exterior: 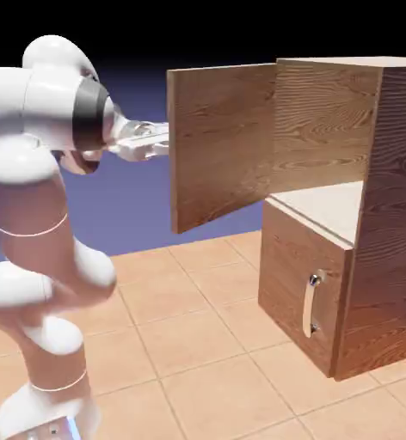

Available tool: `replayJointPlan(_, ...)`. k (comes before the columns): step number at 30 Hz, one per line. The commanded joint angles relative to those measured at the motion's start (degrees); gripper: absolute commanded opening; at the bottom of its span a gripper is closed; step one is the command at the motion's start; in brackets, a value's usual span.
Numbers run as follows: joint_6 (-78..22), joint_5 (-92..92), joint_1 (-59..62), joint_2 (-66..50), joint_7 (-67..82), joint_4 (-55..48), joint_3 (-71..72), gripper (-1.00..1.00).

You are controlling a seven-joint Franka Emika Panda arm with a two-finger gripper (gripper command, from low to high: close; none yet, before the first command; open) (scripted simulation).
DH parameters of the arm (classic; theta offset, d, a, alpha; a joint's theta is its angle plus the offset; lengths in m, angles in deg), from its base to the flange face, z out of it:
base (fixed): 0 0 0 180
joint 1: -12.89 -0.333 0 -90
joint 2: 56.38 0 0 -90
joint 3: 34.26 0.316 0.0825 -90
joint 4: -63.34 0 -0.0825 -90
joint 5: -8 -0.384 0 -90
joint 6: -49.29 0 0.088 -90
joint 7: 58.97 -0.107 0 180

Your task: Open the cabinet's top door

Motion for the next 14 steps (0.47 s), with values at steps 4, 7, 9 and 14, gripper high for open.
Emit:
replayJointPlan(4,-2.8,-5.5,0.2,8.3,-1.5,-8.2,-0.5,-1.0)
replayJointPlan(7,-4.8,-9.0,0.6,14.1,-1.9,-14.4,-1.0,-1.0)
replayJointPlan(9,-6.2,-11.0,1.0,17.9,-1.9,-18.6,-1.4,-1.0)
replayJointPlan(14,-8.9,-14.4,1.9,24.9,-1.3,-26.7,-2.2,1.0)
